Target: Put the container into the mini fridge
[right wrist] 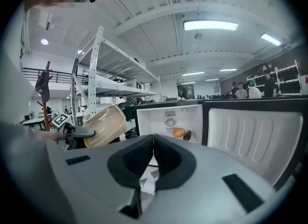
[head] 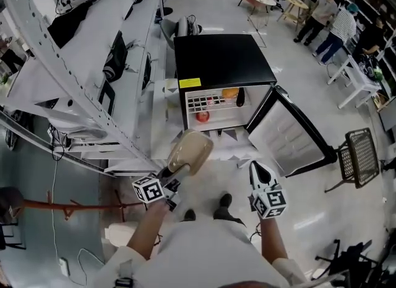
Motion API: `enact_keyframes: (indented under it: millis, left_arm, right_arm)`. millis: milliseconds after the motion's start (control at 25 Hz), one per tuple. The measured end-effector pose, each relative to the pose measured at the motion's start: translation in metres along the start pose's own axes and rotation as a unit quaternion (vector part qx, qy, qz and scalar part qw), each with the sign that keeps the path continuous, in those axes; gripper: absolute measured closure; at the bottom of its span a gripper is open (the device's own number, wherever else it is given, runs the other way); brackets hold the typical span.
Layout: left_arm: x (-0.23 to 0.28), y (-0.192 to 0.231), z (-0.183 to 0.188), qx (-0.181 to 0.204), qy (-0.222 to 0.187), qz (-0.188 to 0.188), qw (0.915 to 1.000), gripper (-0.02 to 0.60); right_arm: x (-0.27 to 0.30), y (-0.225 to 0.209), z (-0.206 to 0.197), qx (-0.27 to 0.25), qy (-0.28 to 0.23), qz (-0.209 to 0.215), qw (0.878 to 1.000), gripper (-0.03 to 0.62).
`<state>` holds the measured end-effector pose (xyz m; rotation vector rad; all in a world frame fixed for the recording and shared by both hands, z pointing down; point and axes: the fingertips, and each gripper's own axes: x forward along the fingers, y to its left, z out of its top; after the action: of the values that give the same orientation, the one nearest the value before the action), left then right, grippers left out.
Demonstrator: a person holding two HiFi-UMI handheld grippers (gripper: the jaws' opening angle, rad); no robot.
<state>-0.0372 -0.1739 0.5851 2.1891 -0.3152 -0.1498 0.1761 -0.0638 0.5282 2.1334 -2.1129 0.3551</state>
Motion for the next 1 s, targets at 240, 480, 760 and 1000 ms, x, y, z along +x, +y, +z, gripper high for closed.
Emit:
enact_keyframes:
  millis: [240,480,760,1000]
  left_arm:
    - [0.036,0.001,0.002,-0.003,-0.03,0.026,0.9992,0.354]
    - [0.069,0.004,0.004,-0.021,-0.055,0.051,0.9969,0.354]
    - [0.099,0.019,0.002,-0.061,-0.099,0.097,0.9884,0.354]
    - [0.123,0.036,0.0,-0.105,-0.143,0.117,0.9773,0.354]
  right_arm:
    - [0.031,-0.038,0.008,-0.002,0.003,0.041,0.999,0.586]
    - [0.057,-0.066,0.013,-0.005,0.005,0.077,0.997,0.586]
    - [0.08,-0.088,0.017,-0.02,0.014,0.131,0.991,0.586]
    - [0.093,-0.096,0.021,-0.047,0.016,0.174,0.984,0.586]
